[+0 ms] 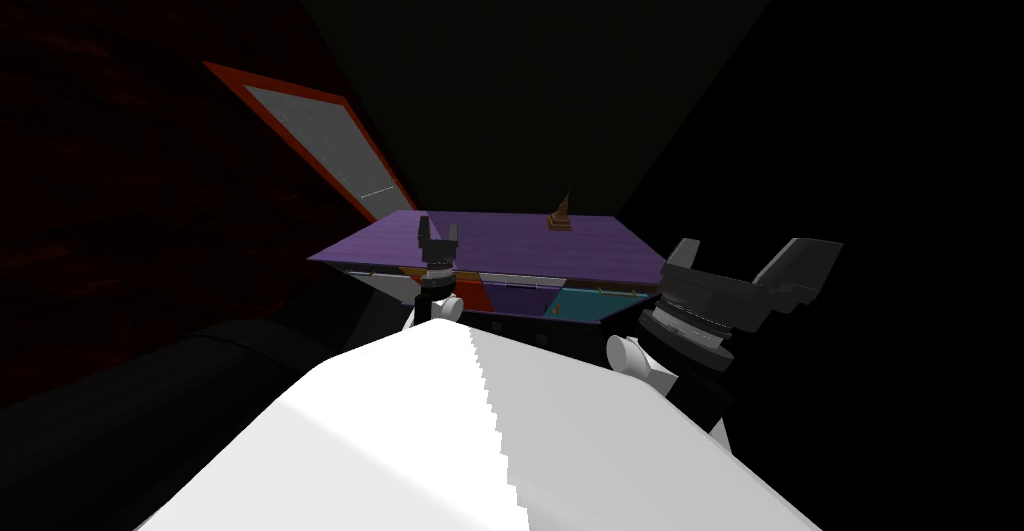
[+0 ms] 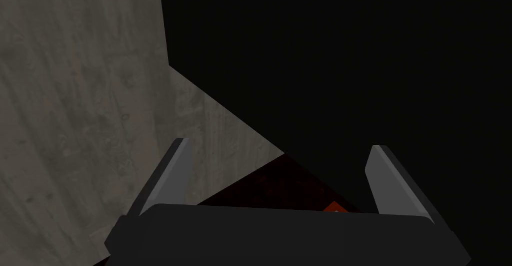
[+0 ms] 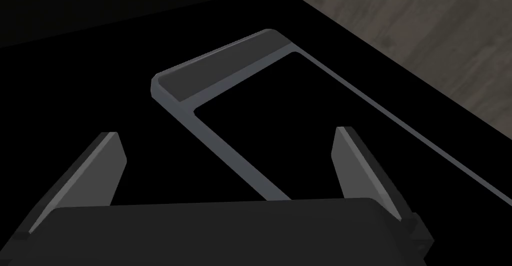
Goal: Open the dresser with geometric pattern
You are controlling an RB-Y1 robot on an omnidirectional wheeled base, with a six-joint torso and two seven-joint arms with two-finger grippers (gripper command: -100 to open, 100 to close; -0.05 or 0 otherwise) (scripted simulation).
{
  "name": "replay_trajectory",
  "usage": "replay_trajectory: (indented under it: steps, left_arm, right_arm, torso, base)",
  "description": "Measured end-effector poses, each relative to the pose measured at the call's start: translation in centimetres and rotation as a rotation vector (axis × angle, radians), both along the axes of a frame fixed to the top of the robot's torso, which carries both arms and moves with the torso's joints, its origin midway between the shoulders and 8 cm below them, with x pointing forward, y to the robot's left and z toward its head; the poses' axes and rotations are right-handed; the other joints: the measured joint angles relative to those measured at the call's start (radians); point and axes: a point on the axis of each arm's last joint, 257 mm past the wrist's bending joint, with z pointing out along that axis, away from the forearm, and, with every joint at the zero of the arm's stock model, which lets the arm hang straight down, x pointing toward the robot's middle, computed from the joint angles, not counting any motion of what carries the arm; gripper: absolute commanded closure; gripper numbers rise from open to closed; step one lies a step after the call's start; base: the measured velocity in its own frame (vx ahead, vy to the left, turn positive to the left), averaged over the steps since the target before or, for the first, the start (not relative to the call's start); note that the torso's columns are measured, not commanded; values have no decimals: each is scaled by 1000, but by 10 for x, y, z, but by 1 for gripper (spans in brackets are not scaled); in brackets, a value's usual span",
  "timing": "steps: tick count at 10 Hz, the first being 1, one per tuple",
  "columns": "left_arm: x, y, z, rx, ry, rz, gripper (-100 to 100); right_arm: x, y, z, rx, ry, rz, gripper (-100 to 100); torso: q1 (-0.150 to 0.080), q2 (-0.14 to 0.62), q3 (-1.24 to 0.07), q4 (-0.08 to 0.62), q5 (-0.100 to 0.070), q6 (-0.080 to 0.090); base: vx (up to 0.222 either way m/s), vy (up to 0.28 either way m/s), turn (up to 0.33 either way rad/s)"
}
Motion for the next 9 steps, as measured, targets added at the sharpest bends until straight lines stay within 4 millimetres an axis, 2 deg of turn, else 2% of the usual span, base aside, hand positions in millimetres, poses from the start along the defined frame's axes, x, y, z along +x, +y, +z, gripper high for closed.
replay_trajectory:
  steps: [2,9]
  left_arm:
    - [0,0,0,0,0,0,0]
    - [0,0,0,0,0,0,0]
  right_arm:
    - [0,0,0,0,0,0,0]
    - [0,0,0,0,0,0,0]
  torso:
    - [0,104,-209,105,0,0]
    - [0,618,-1234,617,0,0]
  base:
    - [0,0,0]
    - [0,0,0]
